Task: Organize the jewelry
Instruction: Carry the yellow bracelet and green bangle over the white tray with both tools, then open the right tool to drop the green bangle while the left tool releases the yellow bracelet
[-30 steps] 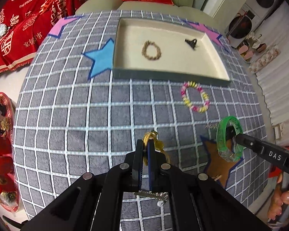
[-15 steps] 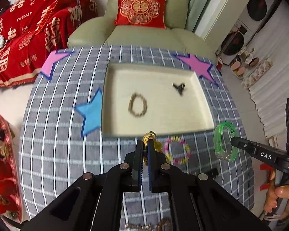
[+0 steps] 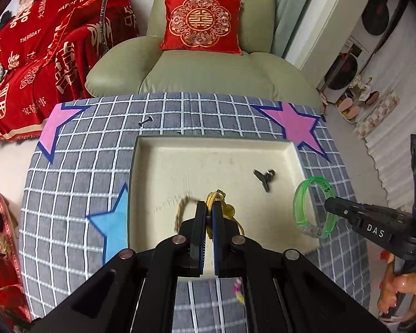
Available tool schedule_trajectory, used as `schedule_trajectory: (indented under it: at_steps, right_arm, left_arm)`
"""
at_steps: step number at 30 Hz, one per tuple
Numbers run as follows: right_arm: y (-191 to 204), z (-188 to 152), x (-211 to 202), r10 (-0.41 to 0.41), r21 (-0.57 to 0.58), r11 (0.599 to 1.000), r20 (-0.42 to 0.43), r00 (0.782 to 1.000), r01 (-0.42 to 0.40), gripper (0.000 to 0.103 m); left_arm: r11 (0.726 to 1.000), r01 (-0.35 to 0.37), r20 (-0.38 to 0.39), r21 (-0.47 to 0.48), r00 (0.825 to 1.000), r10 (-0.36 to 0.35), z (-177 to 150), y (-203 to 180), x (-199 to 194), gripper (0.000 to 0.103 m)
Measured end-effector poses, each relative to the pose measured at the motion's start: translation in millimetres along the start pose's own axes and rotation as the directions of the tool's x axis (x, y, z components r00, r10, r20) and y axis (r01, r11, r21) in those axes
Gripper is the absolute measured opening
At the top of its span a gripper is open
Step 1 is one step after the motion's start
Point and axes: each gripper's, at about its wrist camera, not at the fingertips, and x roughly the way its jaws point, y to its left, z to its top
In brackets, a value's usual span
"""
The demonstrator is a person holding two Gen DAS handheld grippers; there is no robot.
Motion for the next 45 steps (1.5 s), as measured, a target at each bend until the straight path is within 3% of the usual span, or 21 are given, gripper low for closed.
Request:
schedule_trajectory:
  at_steps: [6, 10, 22, 34, 37, 38, 39, 40, 42, 45]
  right_arm:
    - [6.7, 24.8, 29.1, -0.011, -0.045, 0.999, -0.012, 1.0, 0.01, 0.007]
    - [9.0, 36.9, 50.0, -0.016, -0.062, 0.998, -0.023, 1.0, 0.014, 0.007]
    - [2.0, 48.8, 94.3, -0.028, -0.077, 0.997, -0.07, 0.997, 0.023, 0.007]
    - [-1.6, 49.6, 113.2, -0.015, -0.069, 0.998, -0.122, 0.992, 0.007, 0.008]
    - [-0.6, 49.0, 112.7, -0.017, -0.081, 0.997, -0.119, 0.993, 0.007, 0.01]
    - [-0.2, 48.9, 112.9, -0.013, -0.083, 0.997, -0.119, 0.993, 0.003, 0.011]
    - [-0.3, 48.8, 112.8, -0.003, -0.08, 0.997, -0.12, 0.993, -0.007, 0.019]
    - [-0.3, 48.8, 112.3, 0.003, -0.076, 0.997, -0.119, 0.993, -0.012, 0.037]
    - [1.4, 50.0, 111.4, -0.002, -0.074, 0.997, -0.111, 0.994, -0.006, 0.059]
    - [0.5, 50.8, 103.2, 0.026, -0.054, 0.998, -0.085, 0.996, -0.031, 0.059]
  left_arm:
    - [0.998, -0.069, -0.036, 0.014, 0.997, 0.07, 14.8, 1.5, 40.4, 0.012]
    - [0.997, -0.079, -0.062, -0.013, 0.995, 0.078, 20.9, 7.9, 60.6, 0.012]
    - [0.988, -0.152, -0.141, -0.007, 0.979, 0.15, 28.4, 12.0, 99.9, 0.012]
    - [0.959, -0.277, -0.217, 0.062, 0.934, 0.283, 17.5, 11.0, 118.2, 0.012]
    - [0.958, -0.282, -0.235, 0.06, 0.929, 0.288, 16.7, 10.4, 117.6, 0.012]
    - [0.957, -0.284, -0.236, 0.06, 0.927, 0.29, 16.8, 9.5, 116.7, 0.012]
    - [0.954, -0.292, -0.23, 0.065, 0.926, 0.3, 17.3, 8.0, 115.5, 0.012]
    - [0.952, -0.297, -0.226, 0.072, 0.925, 0.306, 17.8, 6.8, 114.6, 0.012]
    - [0.949, -0.305, -0.223, 0.087, 0.922, 0.316, 18.3, 3.1, 112.1, 0.012]
    - [0.95, -0.3, -0.227, 0.089, 0.923, 0.312, 19.2, 0.7, 108.1, 0.012]
